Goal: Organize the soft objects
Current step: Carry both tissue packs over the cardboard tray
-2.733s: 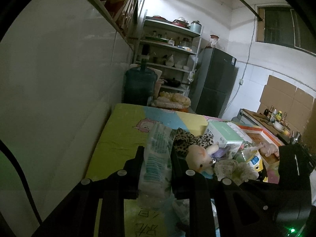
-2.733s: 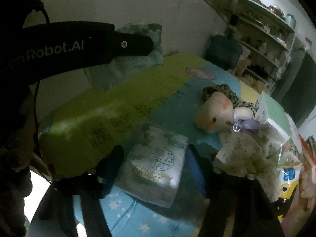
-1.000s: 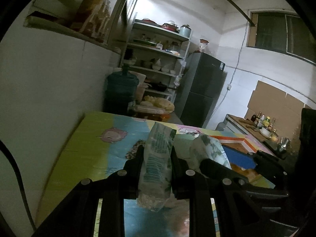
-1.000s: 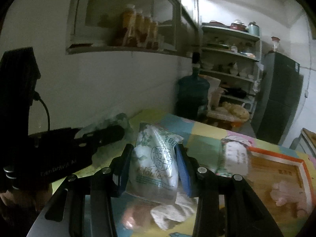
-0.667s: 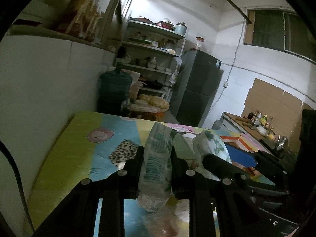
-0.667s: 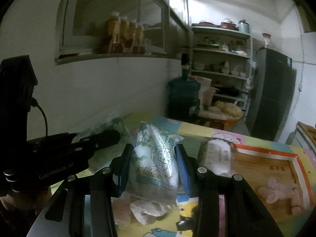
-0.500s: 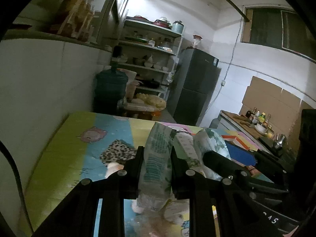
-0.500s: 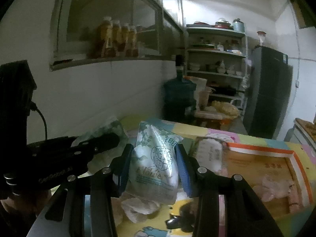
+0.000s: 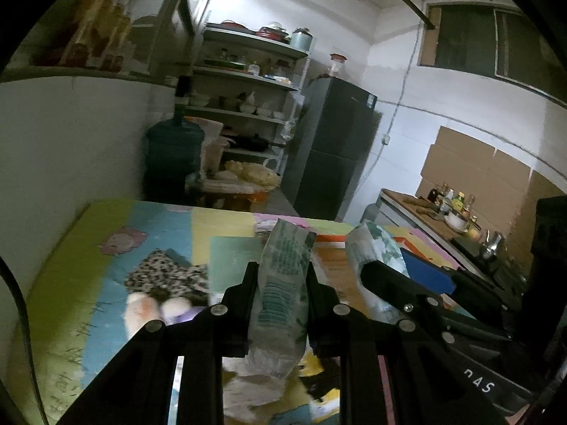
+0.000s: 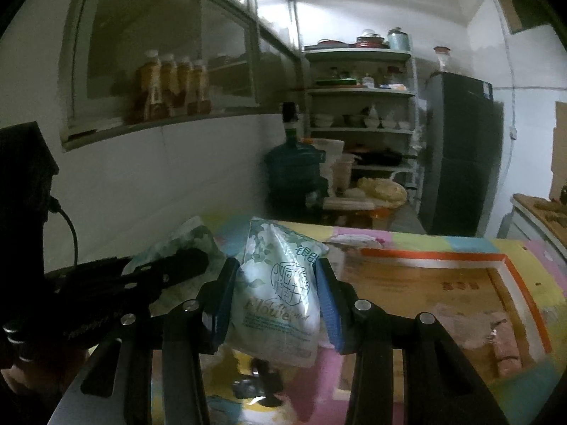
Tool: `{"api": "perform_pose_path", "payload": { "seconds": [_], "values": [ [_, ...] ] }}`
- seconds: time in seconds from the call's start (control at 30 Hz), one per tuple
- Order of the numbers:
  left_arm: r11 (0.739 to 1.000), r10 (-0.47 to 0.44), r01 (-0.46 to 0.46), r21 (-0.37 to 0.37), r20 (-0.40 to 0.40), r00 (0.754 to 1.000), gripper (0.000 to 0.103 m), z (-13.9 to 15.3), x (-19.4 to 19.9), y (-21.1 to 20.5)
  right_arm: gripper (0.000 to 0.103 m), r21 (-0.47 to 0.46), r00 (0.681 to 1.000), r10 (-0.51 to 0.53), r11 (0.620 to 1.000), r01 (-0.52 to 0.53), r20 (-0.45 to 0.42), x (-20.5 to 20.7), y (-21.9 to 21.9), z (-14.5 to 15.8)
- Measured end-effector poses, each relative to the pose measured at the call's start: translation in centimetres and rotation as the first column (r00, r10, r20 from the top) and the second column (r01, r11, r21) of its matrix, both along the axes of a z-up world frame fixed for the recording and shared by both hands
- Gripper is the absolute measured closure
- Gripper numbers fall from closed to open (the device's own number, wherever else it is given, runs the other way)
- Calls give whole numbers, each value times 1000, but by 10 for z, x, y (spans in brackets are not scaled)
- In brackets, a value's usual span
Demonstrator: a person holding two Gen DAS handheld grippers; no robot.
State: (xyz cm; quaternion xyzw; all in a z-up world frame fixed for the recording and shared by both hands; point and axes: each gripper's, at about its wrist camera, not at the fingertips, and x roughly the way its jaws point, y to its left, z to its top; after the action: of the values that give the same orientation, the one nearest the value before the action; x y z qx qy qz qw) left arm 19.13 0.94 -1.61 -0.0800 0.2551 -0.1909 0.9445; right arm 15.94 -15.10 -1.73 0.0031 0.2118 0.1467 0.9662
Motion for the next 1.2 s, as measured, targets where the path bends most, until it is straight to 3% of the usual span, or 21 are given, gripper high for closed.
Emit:
{"api": "perform_pose_path", "payload": {
  "seconds": [0.63, 1.2],
  "values": [
    [994, -102, 103, 27, -33, 994, 80, -7, 13, -85, 58, 55, 992, -126, 990, 126, -8, -4, -84, -4],
    [987, -151, 155, 51, -77, 986, 80, -24, 21, -147, 58, 93, 963, -269, 958, 271, -37, -13, -170, -13]
  ]
}}
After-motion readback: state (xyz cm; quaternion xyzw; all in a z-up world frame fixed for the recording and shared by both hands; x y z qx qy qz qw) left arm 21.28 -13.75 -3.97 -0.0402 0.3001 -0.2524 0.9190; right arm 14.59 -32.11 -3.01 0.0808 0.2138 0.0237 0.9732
